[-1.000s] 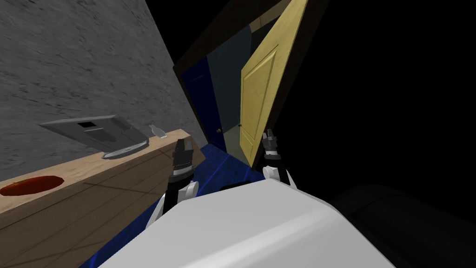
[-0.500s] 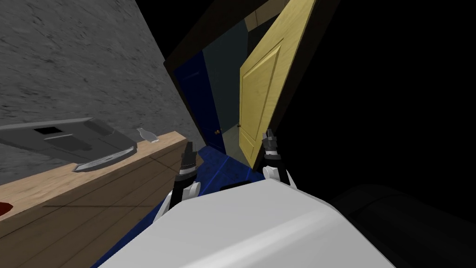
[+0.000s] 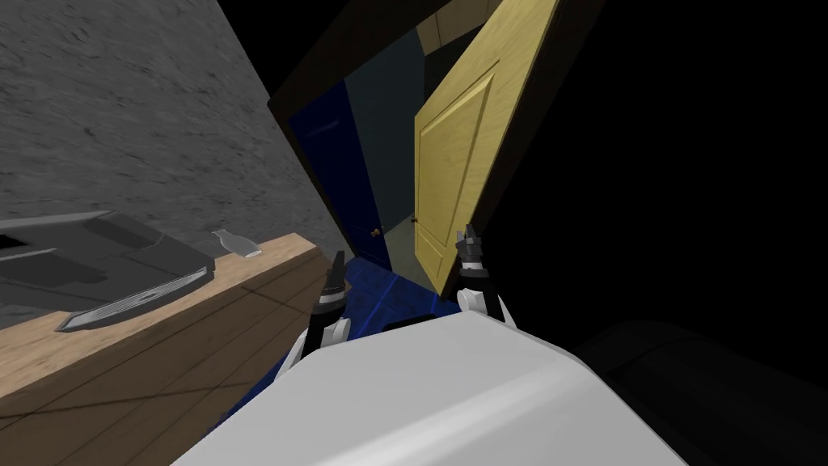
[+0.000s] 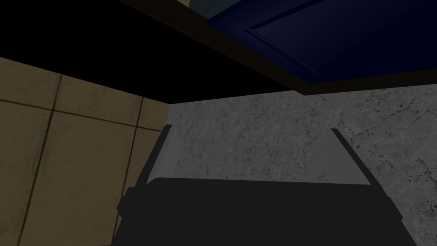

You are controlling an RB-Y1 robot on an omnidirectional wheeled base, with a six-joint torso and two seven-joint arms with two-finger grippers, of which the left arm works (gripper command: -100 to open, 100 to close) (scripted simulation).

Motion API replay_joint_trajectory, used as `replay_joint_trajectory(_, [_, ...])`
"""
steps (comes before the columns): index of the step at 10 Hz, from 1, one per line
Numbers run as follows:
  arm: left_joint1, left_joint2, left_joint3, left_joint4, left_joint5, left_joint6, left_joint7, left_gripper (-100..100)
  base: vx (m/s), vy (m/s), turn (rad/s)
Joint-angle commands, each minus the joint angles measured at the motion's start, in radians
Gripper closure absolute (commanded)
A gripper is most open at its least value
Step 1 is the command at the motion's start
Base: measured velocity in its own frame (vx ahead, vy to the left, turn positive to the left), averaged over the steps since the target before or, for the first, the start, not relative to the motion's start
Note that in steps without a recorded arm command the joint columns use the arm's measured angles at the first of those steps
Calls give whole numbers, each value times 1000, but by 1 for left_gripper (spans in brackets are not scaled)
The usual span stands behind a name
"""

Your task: Push the door open

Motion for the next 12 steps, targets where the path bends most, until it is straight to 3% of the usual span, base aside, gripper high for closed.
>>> replay_joint_trajectory(1, [-2, 8, -8, 33, -1, -8, -39, -100, 134, 88, -113])
replay_joint_trajectory(12, [-38, 58, -42, 254, -3, -62, -234, -100, 86, 68, -83])
